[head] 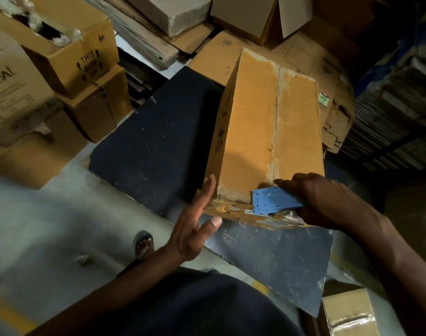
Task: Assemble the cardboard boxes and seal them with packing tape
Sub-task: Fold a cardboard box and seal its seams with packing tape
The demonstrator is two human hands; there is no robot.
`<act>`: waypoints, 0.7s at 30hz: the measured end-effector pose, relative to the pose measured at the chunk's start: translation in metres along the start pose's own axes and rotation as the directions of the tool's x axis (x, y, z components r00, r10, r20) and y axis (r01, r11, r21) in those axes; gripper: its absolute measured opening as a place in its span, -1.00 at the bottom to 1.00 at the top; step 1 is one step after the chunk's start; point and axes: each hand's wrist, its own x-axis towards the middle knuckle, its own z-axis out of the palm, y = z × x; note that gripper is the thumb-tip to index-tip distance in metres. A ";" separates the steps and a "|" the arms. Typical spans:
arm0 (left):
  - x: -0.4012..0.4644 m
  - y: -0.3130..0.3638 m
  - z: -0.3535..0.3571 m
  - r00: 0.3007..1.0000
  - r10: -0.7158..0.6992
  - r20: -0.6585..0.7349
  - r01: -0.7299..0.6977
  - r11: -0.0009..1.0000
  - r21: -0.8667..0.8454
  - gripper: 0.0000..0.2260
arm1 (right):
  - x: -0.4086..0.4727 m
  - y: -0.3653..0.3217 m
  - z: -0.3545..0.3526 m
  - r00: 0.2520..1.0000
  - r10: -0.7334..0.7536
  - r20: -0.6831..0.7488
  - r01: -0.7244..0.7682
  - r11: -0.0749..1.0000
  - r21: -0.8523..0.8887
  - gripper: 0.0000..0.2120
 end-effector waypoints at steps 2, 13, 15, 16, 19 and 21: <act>-0.004 -0.006 0.008 0.989 -0.107 0.098 0.104 0.994 0.033 -0.13 | 0.000 -0.004 0.001 1.000 0.021 -0.012 -0.021 1.000 -0.019 -0.27; 0.002 -0.011 -0.011 0.947 -0.267 0.181 0.255 0.963 0.085 -0.01 | -0.001 -0.020 0.005 0.992 0.067 -0.104 -0.076 0.993 -0.092 -0.29; 0.004 0.002 -0.007 0.981 -0.154 0.120 0.144 0.986 0.082 -0.03 | -0.002 -0.019 0.005 0.991 0.076 -0.107 -0.085 0.993 -0.076 -0.29; 0.004 0.005 -0.003 0.984 -0.150 0.095 0.144 0.987 0.072 -0.01 | -0.002 -0.019 0.005 0.991 0.078 -0.110 -0.087 0.994 -0.071 -0.29; 0.003 0.010 0.007 0.975 -0.193 0.110 0.190 0.981 0.036 -0.06 | -0.004 -0.020 0.004 0.988 0.082 -0.134 -0.090 0.994 -0.063 -0.33; 0.004 -0.001 0.006 0.973 -0.172 0.152 0.169 0.985 0.032 -0.25 | -0.005 -0.021 0.004 0.987 0.075 -0.144 -0.084 0.995 -0.055 -0.34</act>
